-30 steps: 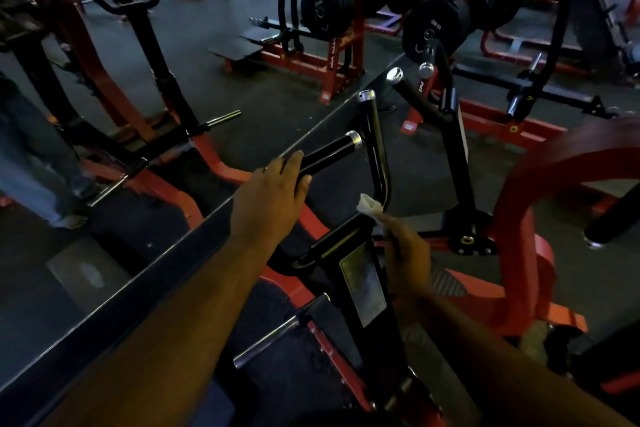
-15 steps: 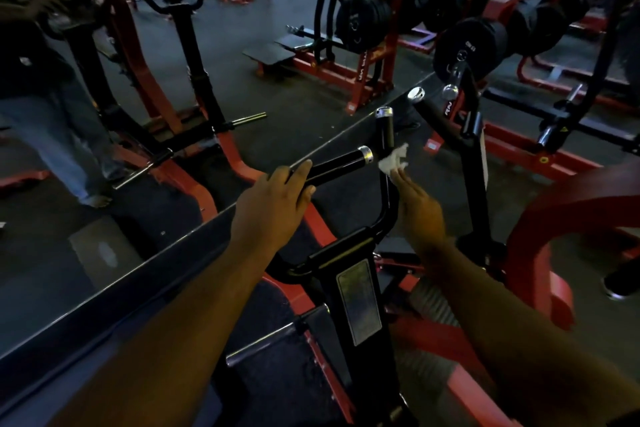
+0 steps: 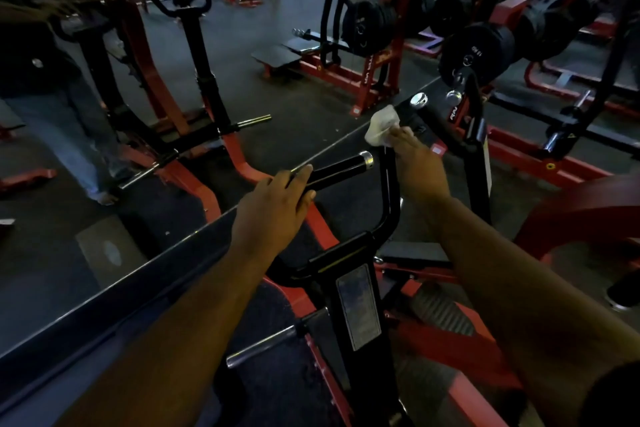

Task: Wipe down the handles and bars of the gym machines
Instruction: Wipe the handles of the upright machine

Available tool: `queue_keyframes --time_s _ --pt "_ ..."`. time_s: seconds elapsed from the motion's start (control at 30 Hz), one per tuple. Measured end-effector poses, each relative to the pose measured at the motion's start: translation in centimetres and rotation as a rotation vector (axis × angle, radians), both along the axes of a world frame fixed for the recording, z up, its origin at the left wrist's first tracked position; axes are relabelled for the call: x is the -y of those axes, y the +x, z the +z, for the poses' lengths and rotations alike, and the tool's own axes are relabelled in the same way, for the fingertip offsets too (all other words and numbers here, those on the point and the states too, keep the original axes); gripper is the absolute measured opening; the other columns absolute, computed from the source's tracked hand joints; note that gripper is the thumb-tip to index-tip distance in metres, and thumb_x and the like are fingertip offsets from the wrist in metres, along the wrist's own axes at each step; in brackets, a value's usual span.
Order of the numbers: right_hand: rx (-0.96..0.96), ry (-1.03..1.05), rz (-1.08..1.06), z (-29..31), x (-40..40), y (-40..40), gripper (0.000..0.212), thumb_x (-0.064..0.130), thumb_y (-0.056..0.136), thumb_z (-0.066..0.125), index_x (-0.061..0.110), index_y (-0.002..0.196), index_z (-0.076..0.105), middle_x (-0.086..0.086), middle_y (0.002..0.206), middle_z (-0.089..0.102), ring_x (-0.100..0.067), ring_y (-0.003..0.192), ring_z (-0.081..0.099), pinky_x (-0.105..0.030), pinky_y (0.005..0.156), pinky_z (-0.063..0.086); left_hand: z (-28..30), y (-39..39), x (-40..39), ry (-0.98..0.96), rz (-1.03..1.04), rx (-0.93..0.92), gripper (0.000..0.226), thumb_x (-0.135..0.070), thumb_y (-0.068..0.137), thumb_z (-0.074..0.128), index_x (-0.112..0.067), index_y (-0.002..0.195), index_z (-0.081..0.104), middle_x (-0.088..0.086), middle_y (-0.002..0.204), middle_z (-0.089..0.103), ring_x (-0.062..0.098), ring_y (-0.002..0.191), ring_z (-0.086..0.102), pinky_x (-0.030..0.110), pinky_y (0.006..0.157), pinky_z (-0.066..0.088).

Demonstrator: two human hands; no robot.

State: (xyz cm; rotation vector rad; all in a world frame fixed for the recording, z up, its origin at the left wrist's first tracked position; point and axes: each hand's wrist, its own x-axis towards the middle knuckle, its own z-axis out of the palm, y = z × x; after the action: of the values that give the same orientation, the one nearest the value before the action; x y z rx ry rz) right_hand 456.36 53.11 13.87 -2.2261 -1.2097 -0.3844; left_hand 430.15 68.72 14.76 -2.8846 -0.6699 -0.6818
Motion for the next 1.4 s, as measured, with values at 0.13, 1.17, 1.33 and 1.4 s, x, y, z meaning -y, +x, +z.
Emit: queue_keyframes --time_s 0.13,1.17,1.33,1.4 --pt "-0.023 0.008 -0.004 -3.2 2.0 -1.4 0.049 0.010 0.098 0.049 0.016 0.146 0.053 -0.008 0.152 0.051 -0.034 0.126 0.061 -0.053 0.093 0.057 0.2 -0.1 0.2 -0.028 0.000 0.009 0.050 -0.046 0.106 0.043 -0.025 0.151 0.049 0.000 0.119 0.063 0.023 0.092 0.062 0.031 0.056 0.041" --pt "-0.203 0.348 0.049 -5.7 -5.2 -32.0 0.042 -0.005 0.099 0.049 0.002 0.139 0.058 -0.007 0.146 0.056 -0.008 0.140 0.048 -0.032 0.115 0.042 -4.5 -12.0 -6.9 -0.225 -0.443 -0.019 0.077 -0.032 0.105 0.049 -0.024 0.165 0.001 0.004 0.173 0.002 0.023 0.158 0.013 0.061 0.121 0.026" --pt "-0.305 0.245 -0.068 -7.0 -2.7 -33.3 0.043 -0.002 0.098 0.052 0.007 0.140 0.059 -0.012 0.135 0.065 -0.015 0.123 0.062 -0.030 0.104 0.052 -5.7 -11.9 -5.7 -0.079 -0.512 -0.125 0.073 -0.037 0.107 0.047 -0.024 0.165 0.005 0.005 0.173 -0.010 0.024 0.159 0.003 0.060 0.125 0.011" --pt "-0.316 0.152 -0.153 -7.1 -1.2 -33.3 0.038 0.005 0.100 0.052 0.015 0.136 0.063 -0.009 0.132 0.068 -0.020 0.119 0.065 -0.036 0.101 0.054 -6.0 -12.2 -5.5 -0.071 -0.499 -0.141 0.072 -0.041 0.107 0.042 -0.024 0.166 0.003 0.005 0.172 -0.014 0.024 0.159 -0.002 0.062 0.125 0.008"
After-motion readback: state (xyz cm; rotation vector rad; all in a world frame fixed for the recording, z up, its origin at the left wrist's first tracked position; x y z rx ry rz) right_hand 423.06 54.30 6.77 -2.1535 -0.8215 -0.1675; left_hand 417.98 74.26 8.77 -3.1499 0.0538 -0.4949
